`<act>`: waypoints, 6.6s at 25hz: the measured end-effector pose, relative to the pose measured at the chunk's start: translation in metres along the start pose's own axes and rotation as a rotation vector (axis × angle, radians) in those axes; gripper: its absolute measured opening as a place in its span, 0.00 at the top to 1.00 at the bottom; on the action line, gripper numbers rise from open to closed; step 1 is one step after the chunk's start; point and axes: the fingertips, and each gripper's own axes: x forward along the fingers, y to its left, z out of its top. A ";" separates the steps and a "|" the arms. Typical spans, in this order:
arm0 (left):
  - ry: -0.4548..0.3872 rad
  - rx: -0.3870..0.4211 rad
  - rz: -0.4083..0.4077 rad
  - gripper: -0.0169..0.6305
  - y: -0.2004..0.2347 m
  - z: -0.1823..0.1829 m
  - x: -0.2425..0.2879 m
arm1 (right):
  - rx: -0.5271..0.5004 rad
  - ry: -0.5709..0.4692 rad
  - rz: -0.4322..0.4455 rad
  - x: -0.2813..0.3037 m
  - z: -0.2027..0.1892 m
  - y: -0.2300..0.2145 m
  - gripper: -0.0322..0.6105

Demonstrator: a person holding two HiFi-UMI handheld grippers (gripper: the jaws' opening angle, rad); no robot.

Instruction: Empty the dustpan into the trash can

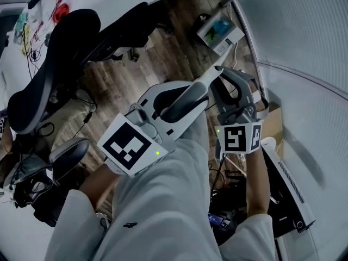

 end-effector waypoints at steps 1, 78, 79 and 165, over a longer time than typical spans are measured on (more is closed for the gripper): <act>-0.006 -0.007 0.003 0.79 0.003 0.000 -0.001 | -0.007 0.000 0.006 0.003 0.001 0.000 0.82; -0.304 -0.482 0.258 0.80 0.061 -0.080 -0.088 | -0.339 0.148 0.407 0.095 -0.044 0.093 0.81; -0.307 -0.479 0.258 0.80 0.060 -0.079 -0.089 | -0.339 0.147 0.404 0.094 -0.043 0.092 0.81; -0.413 -0.444 0.195 0.81 0.028 -0.074 -0.134 | -0.380 0.219 0.395 0.056 -0.003 0.104 0.81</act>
